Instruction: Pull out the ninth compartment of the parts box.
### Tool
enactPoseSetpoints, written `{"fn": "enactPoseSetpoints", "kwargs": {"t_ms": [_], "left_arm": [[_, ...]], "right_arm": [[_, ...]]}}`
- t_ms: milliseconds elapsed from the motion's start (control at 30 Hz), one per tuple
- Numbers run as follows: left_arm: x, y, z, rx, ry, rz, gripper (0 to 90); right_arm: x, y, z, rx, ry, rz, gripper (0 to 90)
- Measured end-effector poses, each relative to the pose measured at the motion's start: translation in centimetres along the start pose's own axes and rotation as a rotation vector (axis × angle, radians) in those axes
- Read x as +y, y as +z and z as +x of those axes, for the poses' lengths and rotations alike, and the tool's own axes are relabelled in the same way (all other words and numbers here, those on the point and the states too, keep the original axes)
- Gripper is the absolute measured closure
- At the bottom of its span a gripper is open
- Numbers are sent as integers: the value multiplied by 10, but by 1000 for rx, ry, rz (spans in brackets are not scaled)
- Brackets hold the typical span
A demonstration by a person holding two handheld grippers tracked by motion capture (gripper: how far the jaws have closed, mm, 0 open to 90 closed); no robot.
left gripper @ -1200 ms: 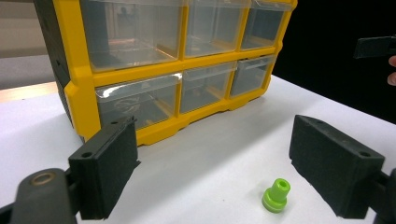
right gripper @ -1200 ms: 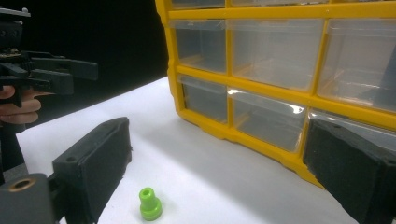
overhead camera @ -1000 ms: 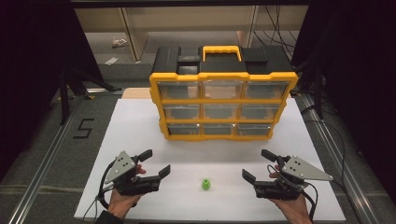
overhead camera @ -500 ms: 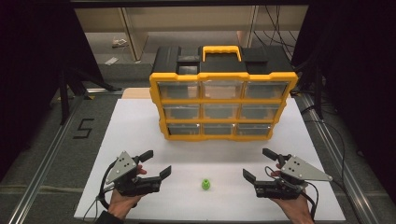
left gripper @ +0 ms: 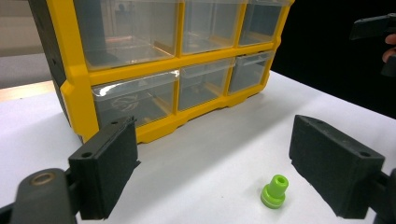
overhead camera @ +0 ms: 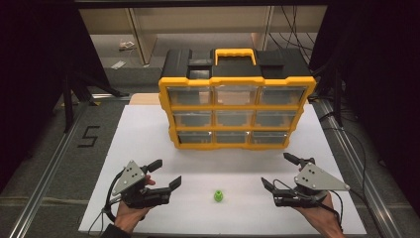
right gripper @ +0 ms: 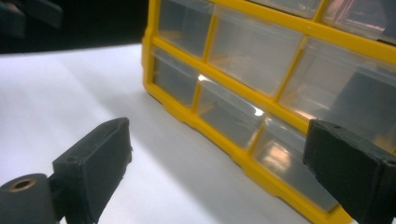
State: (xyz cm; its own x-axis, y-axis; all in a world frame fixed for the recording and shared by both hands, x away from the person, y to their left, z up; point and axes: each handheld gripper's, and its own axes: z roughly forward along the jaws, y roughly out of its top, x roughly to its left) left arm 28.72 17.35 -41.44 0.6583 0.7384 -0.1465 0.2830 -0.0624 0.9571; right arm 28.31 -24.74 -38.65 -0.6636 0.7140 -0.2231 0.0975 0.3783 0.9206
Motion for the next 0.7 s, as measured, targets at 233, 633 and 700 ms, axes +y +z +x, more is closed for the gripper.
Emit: {"fn": "enactPoseSetpoints", "kwargs": {"t_ms": [233, 633, 700], "left_arm": [[0, 1, 0, -1, 1, 2, 155], [0, 1, 0, -2, 0, 9, 155], [0, 1, 0, -3, 0, 9, 155]], "right_arm": [[-1, 5, -1, -78, -169, 62, 98], [-13, 19, -19, -198, -327, 140, 152], [-15, 23, -21, -220, -368, 155, 156]]}}
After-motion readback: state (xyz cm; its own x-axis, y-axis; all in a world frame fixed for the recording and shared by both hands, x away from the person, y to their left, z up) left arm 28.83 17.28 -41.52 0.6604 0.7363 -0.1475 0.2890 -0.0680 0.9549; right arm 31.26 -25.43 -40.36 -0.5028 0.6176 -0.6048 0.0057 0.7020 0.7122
